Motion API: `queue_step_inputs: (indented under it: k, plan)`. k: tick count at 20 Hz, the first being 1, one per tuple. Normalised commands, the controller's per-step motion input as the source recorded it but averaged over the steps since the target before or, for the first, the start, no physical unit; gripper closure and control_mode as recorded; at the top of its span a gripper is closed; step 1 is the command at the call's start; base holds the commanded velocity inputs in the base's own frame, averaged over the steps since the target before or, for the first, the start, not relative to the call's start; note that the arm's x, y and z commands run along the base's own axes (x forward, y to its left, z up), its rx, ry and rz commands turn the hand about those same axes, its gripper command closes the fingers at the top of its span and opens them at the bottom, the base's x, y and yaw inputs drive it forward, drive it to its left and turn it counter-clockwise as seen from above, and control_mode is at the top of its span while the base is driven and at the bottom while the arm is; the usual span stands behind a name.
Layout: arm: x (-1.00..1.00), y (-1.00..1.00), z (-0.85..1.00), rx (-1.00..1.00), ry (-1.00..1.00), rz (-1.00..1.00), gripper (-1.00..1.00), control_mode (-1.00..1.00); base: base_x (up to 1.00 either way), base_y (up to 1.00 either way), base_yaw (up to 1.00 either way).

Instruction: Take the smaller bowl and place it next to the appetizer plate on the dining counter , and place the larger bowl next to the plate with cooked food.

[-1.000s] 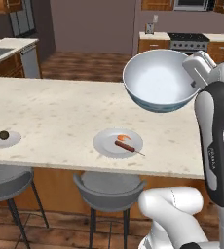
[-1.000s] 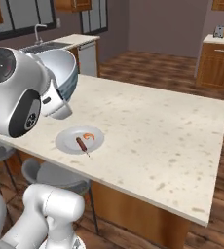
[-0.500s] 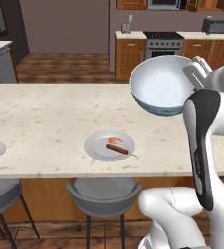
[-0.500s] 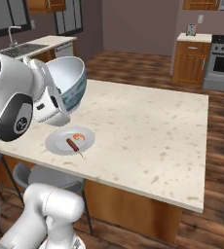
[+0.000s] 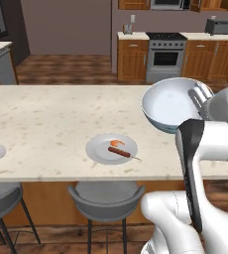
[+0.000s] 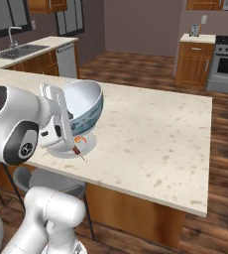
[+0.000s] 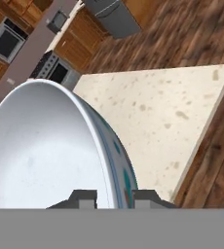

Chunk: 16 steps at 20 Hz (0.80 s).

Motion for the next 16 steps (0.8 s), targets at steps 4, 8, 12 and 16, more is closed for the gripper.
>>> queue_step_inputs:
  k: [4,8,12,16]
  plan:
    - [0.00,-0.08,-0.34,0.25,0.04,-0.01,1.00,-1.00,0.00,0.00,0.00]
    - [0.00,-0.09,-0.20,0.26,0.11,0.00,1.00,-1.00,0.00,0.00,0.00]
    - [0.00,-0.29,-0.25,0.17,0.10,0.00,1.00,-1.00,0.00,0.00,0.00]
    - [0.04,-0.28,-0.45,0.14,0.03,0.00,1.00,-1.00,0.00,0.00,0.00]
